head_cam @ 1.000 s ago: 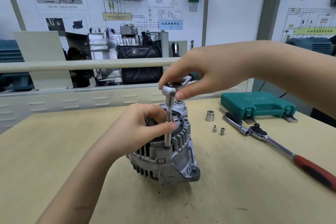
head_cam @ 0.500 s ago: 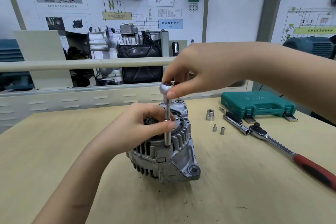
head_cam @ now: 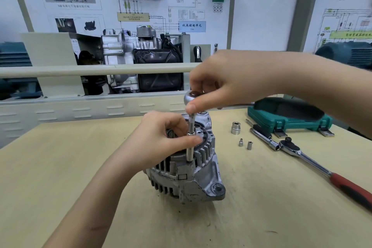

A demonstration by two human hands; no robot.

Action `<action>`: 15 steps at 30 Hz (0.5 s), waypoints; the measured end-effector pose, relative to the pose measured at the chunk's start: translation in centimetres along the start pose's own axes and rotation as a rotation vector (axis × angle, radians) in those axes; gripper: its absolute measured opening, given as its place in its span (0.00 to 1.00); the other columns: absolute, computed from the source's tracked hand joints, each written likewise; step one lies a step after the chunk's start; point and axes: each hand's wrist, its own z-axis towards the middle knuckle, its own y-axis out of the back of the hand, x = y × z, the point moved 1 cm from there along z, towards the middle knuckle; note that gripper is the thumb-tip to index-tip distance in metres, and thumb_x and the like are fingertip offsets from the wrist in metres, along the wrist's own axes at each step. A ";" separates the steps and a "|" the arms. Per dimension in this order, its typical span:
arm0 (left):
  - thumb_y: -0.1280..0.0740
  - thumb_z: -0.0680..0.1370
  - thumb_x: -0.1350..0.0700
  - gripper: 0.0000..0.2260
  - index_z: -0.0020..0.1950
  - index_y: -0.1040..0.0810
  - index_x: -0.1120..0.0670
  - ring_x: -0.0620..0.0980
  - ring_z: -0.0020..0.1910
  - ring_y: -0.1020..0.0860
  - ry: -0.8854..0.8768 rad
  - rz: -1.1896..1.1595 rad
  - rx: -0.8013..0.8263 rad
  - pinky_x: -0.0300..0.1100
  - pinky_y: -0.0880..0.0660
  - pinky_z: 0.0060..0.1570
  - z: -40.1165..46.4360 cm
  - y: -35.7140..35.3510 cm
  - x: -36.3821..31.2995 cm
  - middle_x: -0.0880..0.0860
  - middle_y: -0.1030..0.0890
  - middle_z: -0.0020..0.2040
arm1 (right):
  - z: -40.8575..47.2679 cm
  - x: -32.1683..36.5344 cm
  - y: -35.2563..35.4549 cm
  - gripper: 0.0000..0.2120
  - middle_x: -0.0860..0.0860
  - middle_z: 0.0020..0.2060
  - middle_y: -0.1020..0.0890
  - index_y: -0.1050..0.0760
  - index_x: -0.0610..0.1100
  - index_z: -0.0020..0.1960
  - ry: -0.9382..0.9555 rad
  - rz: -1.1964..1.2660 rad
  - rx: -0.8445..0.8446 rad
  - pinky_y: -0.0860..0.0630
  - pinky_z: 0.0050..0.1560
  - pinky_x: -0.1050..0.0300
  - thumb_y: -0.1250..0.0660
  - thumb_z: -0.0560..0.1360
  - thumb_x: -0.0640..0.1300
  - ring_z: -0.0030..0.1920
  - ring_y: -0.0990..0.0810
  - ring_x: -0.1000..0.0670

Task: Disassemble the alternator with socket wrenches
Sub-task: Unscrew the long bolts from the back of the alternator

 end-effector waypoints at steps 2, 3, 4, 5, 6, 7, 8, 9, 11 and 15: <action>0.30 0.64 0.46 0.09 0.26 0.25 0.46 0.38 0.32 0.25 0.020 -0.069 0.056 0.27 0.32 0.34 0.0 0.3 0.0 0.43 0.22 0.29 | 0.0 0.3 0.3 0.24 0.55 0.31 0.23 0.24 0.47 0.44 0.022 -0.014 0.012 0.28 0.37 0.58 0.43 0.63 0.65 0.34 0.25 0.55; 0.30 0.64 0.46 0.05 0.29 0.22 0.45 0.39 0.35 0.22 0.028 -0.103 0.105 0.26 0.31 0.37 0.0 0.5 0.1 0.44 0.19 0.33 | 0.0 0.4 0.4 0.24 0.54 0.34 0.22 0.24 0.47 0.46 0.028 -0.019 0.030 0.26 0.41 0.56 0.43 0.63 0.64 0.37 0.24 0.53; 0.31 0.64 0.46 0.04 0.34 0.19 0.45 0.39 0.39 0.21 0.025 -0.123 0.143 0.26 0.29 0.40 0.0 0.6 0.1 0.44 0.18 0.38 | -0.1 0.4 0.6 0.24 0.54 0.37 0.21 0.23 0.47 0.49 0.031 -0.015 0.053 0.25 0.45 0.54 0.43 0.64 0.63 0.40 0.23 0.53; 0.32 0.65 0.46 0.07 0.38 0.18 0.46 0.38 0.42 0.21 0.017 -0.128 0.169 0.26 0.29 0.42 -0.1 0.6 0.1 0.44 0.17 0.40 | 0.0 0.4 0.7 0.23 0.54 0.40 0.20 0.23 0.48 0.51 0.031 -0.004 0.077 0.25 0.47 0.52 0.42 0.66 0.61 0.43 0.22 0.53; 0.32 0.65 0.46 0.09 0.41 0.17 0.48 0.37 0.42 0.21 0.014 -0.129 0.182 0.26 0.29 0.43 -0.1 0.6 0.1 0.43 0.17 0.41 | -0.1 0.4 0.9 0.20 0.55 0.42 0.20 0.23 0.49 0.52 0.031 0.011 0.101 0.25 0.49 0.52 0.40 0.68 0.59 0.44 0.22 0.54; 0.32 0.65 0.46 0.10 0.41 0.17 0.48 0.37 0.41 0.21 0.016 -0.123 0.176 0.25 0.29 0.43 -0.1 0.6 0.1 0.42 0.17 0.40 | -0.1 0.3 0.9 0.17 0.57 0.43 0.20 0.23 0.50 0.53 0.033 0.025 0.119 0.25 0.50 0.52 0.39 0.69 0.57 0.45 0.22 0.55; 0.32 0.65 0.45 0.10 0.40 0.17 0.48 0.36 0.40 0.21 0.013 -0.106 0.161 0.25 0.30 0.43 -0.1 0.6 0.0 0.41 0.17 0.39 | -0.1 0.3 1.0 0.16 0.57 0.44 0.20 0.24 0.50 0.54 0.031 0.030 0.128 0.26 0.51 0.52 0.38 0.70 0.55 0.46 0.22 0.55; 0.33 0.64 0.44 0.11 0.39 0.18 0.48 0.36 0.40 0.21 0.013 -0.072 0.140 0.26 0.31 0.47 -0.1 0.6 0.0 0.41 0.17 0.38 | -0.2 0.2 1.0 0.16 0.58 0.44 0.20 0.24 0.51 0.54 0.026 0.026 0.129 0.26 0.52 0.52 0.38 0.70 0.56 0.46 0.22 0.55; 0.34 0.64 0.41 0.14 0.36 0.19 0.50 0.38 0.38 0.22 0.012 0.043 0.094 0.31 0.40 0.61 0.0 0.3 0.1 0.42 0.18 0.36 | -0.2 0.3 1.0 0.21 0.58 0.42 0.20 0.24 0.49 0.54 0.009 -0.003 0.107 0.25 0.50 0.53 0.40 0.67 0.59 0.44 0.22 0.56; 0.34 0.62 0.40 0.13 0.26 0.32 0.46 0.37 0.33 0.27 0.010 0.119 -0.018 0.47 0.47 0.68 0.0 -0.3 -0.1 0.38 0.27 0.26 | -0.2 0.2 0.4 0.26 0.55 0.29 0.23 0.25 0.46 0.42 -0.027 -0.071 0.038 0.30 0.35 0.63 0.45 0.63 0.66 0.30 0.27 0.57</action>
